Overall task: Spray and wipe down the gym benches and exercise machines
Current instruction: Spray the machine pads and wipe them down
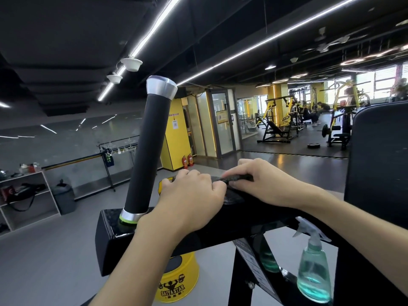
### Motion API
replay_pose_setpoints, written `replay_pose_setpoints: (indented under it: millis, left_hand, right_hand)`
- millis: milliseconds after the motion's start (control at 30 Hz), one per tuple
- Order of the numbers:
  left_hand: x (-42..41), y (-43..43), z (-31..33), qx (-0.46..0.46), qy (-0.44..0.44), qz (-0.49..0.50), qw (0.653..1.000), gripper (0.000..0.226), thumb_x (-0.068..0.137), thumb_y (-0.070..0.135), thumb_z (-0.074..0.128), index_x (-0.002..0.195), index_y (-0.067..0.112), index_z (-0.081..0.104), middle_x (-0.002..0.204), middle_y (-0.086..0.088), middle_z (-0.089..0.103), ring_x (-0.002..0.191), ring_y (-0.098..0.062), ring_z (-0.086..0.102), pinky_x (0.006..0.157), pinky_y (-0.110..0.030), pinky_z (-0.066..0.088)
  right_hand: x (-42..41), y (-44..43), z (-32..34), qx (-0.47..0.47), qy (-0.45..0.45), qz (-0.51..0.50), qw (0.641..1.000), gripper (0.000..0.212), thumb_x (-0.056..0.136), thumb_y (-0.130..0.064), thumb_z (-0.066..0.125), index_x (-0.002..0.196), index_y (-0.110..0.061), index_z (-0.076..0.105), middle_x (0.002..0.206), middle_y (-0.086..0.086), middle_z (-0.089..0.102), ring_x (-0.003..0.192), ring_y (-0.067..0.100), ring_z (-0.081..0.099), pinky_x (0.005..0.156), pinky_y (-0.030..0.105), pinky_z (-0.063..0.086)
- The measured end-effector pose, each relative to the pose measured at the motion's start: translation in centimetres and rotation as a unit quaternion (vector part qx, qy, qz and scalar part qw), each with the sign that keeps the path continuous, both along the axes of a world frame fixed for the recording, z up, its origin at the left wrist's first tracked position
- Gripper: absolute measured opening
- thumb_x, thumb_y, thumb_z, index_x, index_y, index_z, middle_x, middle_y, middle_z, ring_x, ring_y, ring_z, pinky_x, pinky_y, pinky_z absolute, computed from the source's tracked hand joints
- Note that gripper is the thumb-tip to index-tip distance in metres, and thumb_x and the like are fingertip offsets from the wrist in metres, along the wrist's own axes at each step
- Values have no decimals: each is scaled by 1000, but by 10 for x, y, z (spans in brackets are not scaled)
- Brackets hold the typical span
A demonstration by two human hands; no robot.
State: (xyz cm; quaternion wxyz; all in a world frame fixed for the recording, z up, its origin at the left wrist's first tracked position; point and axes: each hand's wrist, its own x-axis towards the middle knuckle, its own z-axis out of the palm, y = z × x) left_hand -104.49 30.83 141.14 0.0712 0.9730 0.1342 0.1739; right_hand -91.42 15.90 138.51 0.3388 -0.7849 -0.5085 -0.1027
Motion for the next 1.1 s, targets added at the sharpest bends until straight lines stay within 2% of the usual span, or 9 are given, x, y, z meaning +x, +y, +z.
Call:
replay_pose_setpoints:
  millis: [167, 267, 367, 500, 567, 667, 767, 967, 1100]
  left_hand:
    - [-3, -1, 5, 44, 22, -12, 999, 45, 85, 47, 9, 85, 25, 49, 98, -2, 53, 102, -24, 48, 95, -56, 40]
    - [1, -3, 12, 54, 53, -23, 997, 46, 78, 49, 13, 83, 24, 51, 94, -1, 55, 99, -24, 51, 100, -59, 35]
    - [8, -4, 18, 45, 93, -44, 994, 50, 76, 53, 16, 88, 25, 56, 94, 1, 58, 98, -24, 53, 102, -59, 31]
    - [12, -7, 19, 57, 123, -52, 989, 61, 74, 61, 15, 100, 31, 61, 104, 4, 61, 102, -22, 53, 101, -59, 31]
    - [12, -7, 17, 74, 112, -53, 989, 59, 74, 59, 15, 97, 30, 60, 103, 4, 61, 100, -22, 53, 100, -58, 33]
    - [13, -6, 15, 79, 102, -57, 990, 57, 74, 58, 14, 94, 27, 58, 103, 3, 60, 102, -22, 53, 100, -58, 34]
    - [14, -4, 12, 78, 94, -60, 991, 57, 75, 57, 12, 89, 25, 57, 99, 3, 59, 100, -22, 53, 98, -57, 35]
    - [14, -4, 11, 85, 78, -59, 992, 49, 75, 54, 12, 79, 24, 50, 93, 5, 57, 97, -19, 52, 99, -56, 35]
    - [16, -3, 10, 89, 72, -60, 992, 47, 83, 53, 16, 83, 25, 54, 93, 7, 58, 96, -17, 52, 100, -56, 33]
  right_hand:
    - [58, -7, -17, -77, 24, -114, 990, 24, 96, -16, 62, 114, -24, 75, 99, -9, 69, 99, 12, 63, 81, 17, 40]
    - [71, 2, -19, -71, 26, -114, 991, 22, 96, -14, 61, 111, -21, 76, 92, -21, 66, 84, -6, 58, 83, 14, 43]
    - [77, 11, -20, -49, 36, -72, 996, 22, 97, -16, 61, 111, -25, 75, 88, -27, 59, 80, -14, 55, 72, 2, 39]
    - [121, 7, -32, -105, 61, -160, 980, 22, 96, -18, 62, 113, -20, 75, 103, -7, 73, 93, 10, 63, 77, 17, 39]
    - [131, 13, -30, -121, 68, -181, 974, 22, 96, -16, 61, 112, -17, 75, 108, 0, 74, 92, 11, 62, 77, 17, 39]
    - [126, 29, -24, -92, 63, -121, 986, 20, 95, -15, 62, 111, -18, 75, 91, -9, 71, 71, -9, 60, 65, 7, 40]
    - [132, 20, -30, -86, 93, -117, 985, 19, 96, -17, 63, 109, -19, 76, 81, -4, 69, 53, -4, 49, 57, 11, 40]
    - [169, -9, -52, -163, 91, -273, 944, 24, 94, -10, 59, 110, -12, 76, 114, 5, 73, 111, 24, 63, 91, 24, 45]
    - [154, -11, -45, -120, 86, -213, 966, 22, 94, -8, 60, 109, -11, 75, 94, -3, 70, 87, 10, 60, 71, 11, 36]
